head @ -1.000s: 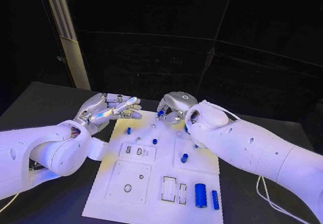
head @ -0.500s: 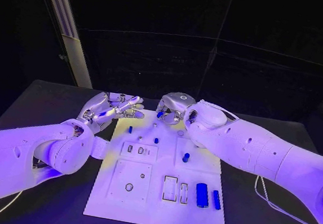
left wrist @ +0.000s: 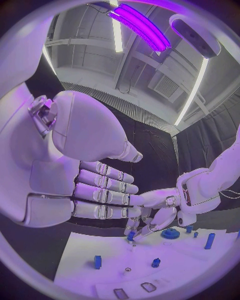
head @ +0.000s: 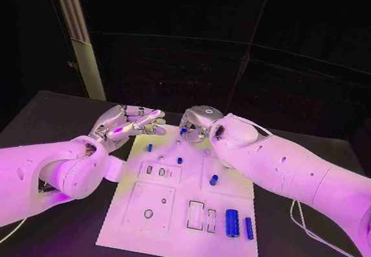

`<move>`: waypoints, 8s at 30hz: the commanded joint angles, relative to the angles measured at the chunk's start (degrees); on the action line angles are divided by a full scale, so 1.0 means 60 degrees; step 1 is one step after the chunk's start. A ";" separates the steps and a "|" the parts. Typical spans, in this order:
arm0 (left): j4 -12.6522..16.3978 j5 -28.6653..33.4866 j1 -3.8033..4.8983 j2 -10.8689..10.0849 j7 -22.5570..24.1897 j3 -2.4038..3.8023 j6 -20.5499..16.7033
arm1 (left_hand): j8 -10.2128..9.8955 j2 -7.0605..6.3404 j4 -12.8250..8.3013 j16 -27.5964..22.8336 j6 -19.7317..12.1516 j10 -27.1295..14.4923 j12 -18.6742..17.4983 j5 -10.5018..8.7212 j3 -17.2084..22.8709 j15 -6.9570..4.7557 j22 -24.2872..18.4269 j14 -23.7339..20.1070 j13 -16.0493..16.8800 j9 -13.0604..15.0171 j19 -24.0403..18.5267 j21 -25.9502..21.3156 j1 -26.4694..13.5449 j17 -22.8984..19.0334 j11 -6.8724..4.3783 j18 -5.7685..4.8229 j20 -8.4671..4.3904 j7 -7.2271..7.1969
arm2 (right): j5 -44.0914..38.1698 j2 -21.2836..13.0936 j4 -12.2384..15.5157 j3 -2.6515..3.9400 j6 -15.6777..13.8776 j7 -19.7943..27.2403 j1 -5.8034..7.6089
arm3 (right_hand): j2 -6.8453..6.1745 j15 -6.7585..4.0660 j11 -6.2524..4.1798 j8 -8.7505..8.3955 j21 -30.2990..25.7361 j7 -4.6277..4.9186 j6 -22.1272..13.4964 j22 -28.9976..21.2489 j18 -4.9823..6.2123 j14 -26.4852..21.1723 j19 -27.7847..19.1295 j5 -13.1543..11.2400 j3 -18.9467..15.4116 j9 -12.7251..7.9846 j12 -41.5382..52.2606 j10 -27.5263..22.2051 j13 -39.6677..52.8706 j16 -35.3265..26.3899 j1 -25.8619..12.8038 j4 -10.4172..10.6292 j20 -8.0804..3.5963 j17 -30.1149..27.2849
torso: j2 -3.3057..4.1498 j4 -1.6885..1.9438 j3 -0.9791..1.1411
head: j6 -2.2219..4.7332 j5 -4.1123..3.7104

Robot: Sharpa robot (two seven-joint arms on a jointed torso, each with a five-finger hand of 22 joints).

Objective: Assemble the parts on the task board

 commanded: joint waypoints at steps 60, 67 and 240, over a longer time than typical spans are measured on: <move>-0.0107 -0.0075 0.0044 -0.0101 -0.0066 -0.0004 0.0280 | -0.0045 0.0036 -0.0047 -0.0072 0.0005 -0.0049 -0.0048 -0.0017 0.0006 0.0042 -0.0023 -0.0061 -0.0018 -0.0011 0.0052 0.0049 0.0048 0.0019 0.0049 0.0063 -0.0001 0.0049 | 0.2004 -0.2794 0.1701 0.0450 0.2030 -0.1050 0.0097 | -0.0857 -0.0049 -0.0209 0.0356 0.2488 -0.0012 -0.2452 0.4129 -0.0733 0.0761 0.1798 0.1238 -0.3327 -0.0051 1.1415 0.1784 1.0591 0.3042 0.0634 0.2047 -0.0066 0.5459 | -0.0102 -0.0260 0.0031 | 0.0021 0.0003; -0.0133 -0.0076 0.0043 -0.0078 -0.0071 -0.0006 0.0291 | -0.0045 0.0036 -0.0047 -0.0072 0.0005 -0.0049 -0.0048 -0.0017 0.0006 0.0042 -0.0023 -0.0061 -0.0018 -0.0011 0.0052 0.0049 0.0048 0.0019 0.0049 0.0063 -0.0001 0.0049 | 0.1916 -0.2756 0.1669 0.0448 0.2172 -0.0982 0.0085 | -0.0795 -0.0054 -0.0219 0.0468 0.2511 -0.0025 -0.2362 0.4155 -0.0734 0.0761 0.1790 0.1272 -0.3317 -0.0026 1.1495 0.1812 1.0701 0.3051 0.0740 0.2013 -0.0066 0.5479 | -0.0097 -0.0254 0.0028 | 0.0018 0.0007; -0.0418 -0.0075 0.0024 -0.0078 -0.0168 -0.0056 0.0293 | -0.0078 0.0108 -0.0089 -0.0109 0.0018 -0.0036 -0.0089 -0.0012 0.0012 0.0042 -0.0053 -0.0053 -0.0022 -0.0008 0.0071 0.0031 0.0086 0.0042 0.0047 0.0063 0.0000 0.0046 | 0.4834 -0.4401 0.2135 0.0152 0.0184 0.2383 -0.0970 | -0.0470 -0.0016 -0.0181 0.0002 0.2719 0.0020 -0.2137 0.4535 -0.0788 0.0720 0.1755 0.1401 -0.3487 -0.0101 1.0940 0.1419 1.0514 0.2905 0.1110 0.2036 -0.0013 0.5408 | -0.0221 -0.0615 0.0177 | 0.0025 0.0124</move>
